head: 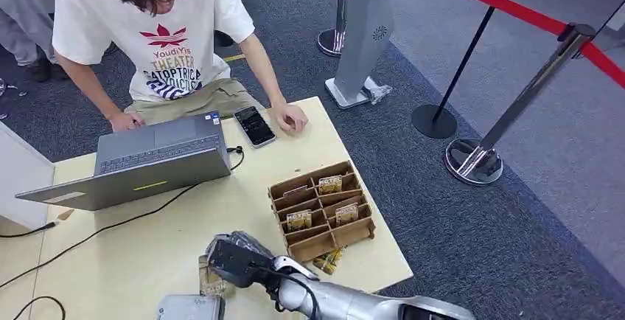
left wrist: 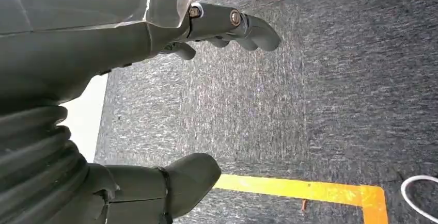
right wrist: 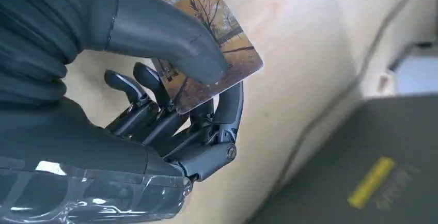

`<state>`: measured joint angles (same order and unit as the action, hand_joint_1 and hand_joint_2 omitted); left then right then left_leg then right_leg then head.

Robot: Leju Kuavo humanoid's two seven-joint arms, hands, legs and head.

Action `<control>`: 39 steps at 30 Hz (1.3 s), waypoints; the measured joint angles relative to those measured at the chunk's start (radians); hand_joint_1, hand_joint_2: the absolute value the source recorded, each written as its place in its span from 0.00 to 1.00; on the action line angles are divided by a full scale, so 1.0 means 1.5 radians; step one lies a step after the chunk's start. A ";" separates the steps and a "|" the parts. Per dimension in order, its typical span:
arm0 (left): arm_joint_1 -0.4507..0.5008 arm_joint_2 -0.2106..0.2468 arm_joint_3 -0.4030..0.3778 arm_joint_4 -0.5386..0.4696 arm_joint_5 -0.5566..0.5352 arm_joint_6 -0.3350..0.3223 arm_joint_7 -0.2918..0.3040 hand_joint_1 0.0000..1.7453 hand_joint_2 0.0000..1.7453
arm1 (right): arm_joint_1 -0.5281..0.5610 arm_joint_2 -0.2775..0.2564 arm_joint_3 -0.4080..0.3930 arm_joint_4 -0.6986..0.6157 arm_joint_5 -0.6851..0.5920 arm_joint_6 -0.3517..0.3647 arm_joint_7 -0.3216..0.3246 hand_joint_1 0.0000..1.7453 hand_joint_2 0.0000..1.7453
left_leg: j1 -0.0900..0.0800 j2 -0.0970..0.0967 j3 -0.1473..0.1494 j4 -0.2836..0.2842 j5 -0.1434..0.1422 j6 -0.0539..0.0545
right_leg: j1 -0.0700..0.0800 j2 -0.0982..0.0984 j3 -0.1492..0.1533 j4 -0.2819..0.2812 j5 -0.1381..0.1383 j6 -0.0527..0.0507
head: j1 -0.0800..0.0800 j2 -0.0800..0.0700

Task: Pass the card to the sensor for recognition and then transmit it.

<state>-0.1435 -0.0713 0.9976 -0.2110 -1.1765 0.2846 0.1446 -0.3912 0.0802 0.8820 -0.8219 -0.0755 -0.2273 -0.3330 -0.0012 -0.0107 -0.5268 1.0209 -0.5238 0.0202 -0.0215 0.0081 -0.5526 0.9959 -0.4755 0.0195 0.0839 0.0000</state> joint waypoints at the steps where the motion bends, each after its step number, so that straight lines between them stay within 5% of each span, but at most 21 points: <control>1: 0.000 0.000 0.000 0.000 0.001 0.000 0.000 0.00 1.00 | 0.003 -0.004 -0.004 -0.015 0.000 -0.002 -0.004 1.00 1.00 | 0.000 0.000 0.000 0.000 0.000 0.000 | 0.000 0.000 0.000 0.000 0.000 0.000 | 0.000 0.000; 4: 0.002 0.000 0.000 0.000 0.011 0.002 -0.002 0.00 1.00 | 0.015 -0.019 -0.024 -0.090 -0.001 -0.018 -0.033 1.00 1.00 | 0.000 0.000 -0.001 0.000 0.000 0.000 | 0.000 0.000 -0.001 0.000 0.000 0.000 | 0.000 0.000; 10: 0.011 0.001 0.001 0.000 0.031 0.006 -0.008 0.00 1.00 | 0.022 -0.048 -0.073 -0.279 0.000 -0.030 -0.018 1.00 1.00 | 0.000 0.000 -0.001 0.000 0.000 0.000 | 0.000 0.000 -0.001 0.000 0.000 0.000 | 0.000 0.000; 20: 0.028 0.001 0.013 0.000 0.052 0.013 -0.018 0.00 1.00 | 0.029 -0.065 -0.126 -0.446 0.031 -0.053 -0.063 1.00 1.00 | 0.000 0.000 -0.001 0.000 0.000 0.000 | 0.000 0.000 -0.001 0.000 0.000 0.000 | 0.000 0.000; 32: 0.029 0.001 0.017 0.000 0.054 0.013 -0.020 0.00 1.00 | 0.008 -0.063 -0.143 -0.489 0.055 -0.062 -0.056 1.00 1.00 | 0.000 0.000 -0.001 0.000 0.000 0.000 | 0.000 0.000 -0.001 0.000 0.000 0.000 | 0.000 0.000; 39: 0.029 0.000 0.017 0.000 0.048 0.012 -0.014 0.00 1.00 | -0.085 -0.026 -0.160 -0.408 0.103 -0.091 -0.016 1.00 1.00 | 0.000 0.000 -0.001 0.000 0.000 0.000 | 0.000 0.000 -0.001 0.000 0.000 0.000 | 0.000 0.000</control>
<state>-0.0999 -0.0717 1.0224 -0.2110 -1.1052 0.3021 0.1232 -0.5185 0.0412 0.6416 -1.4335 0.0790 -0.3644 -0.3574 -0.0011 -0.0110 -0.5283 1.0209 -0.5235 0.0202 -0.0215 0.0077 -0.5534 0.9964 -0.4748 0.0191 0.0835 0.0000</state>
